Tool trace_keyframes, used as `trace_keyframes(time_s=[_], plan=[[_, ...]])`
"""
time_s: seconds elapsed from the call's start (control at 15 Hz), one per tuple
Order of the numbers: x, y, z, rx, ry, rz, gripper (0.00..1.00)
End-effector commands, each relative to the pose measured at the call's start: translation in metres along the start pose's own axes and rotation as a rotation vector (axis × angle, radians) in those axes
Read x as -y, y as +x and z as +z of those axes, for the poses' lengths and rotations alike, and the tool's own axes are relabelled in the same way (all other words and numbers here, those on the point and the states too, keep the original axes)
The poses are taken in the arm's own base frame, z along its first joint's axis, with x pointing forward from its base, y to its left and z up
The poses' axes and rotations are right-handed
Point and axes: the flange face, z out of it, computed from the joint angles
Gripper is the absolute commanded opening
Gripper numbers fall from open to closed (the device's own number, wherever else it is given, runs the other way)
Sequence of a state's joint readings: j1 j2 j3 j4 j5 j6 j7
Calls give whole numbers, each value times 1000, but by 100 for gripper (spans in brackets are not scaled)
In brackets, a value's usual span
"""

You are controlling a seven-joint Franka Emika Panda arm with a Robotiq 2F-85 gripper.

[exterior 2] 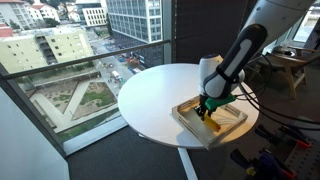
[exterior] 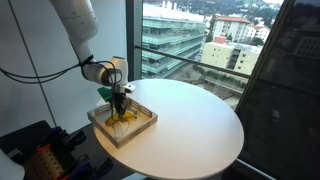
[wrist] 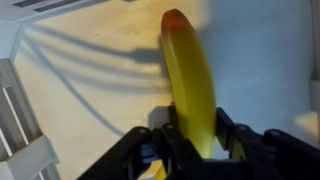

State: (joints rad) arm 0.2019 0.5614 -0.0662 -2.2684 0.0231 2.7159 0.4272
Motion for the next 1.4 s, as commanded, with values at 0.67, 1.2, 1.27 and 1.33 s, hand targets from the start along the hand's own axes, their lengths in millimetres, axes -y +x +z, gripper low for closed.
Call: trace_keyframes(time_s=[0.67,1.2,1.27,1.33], plan=[[-6,11,-41,-20,-45,-64,15],[-6,12,-62,-32,-15,-111,15],[-7,12,-65,-36,-9,-120,15],[-7,12,-69,-40,-2,-127,15]])
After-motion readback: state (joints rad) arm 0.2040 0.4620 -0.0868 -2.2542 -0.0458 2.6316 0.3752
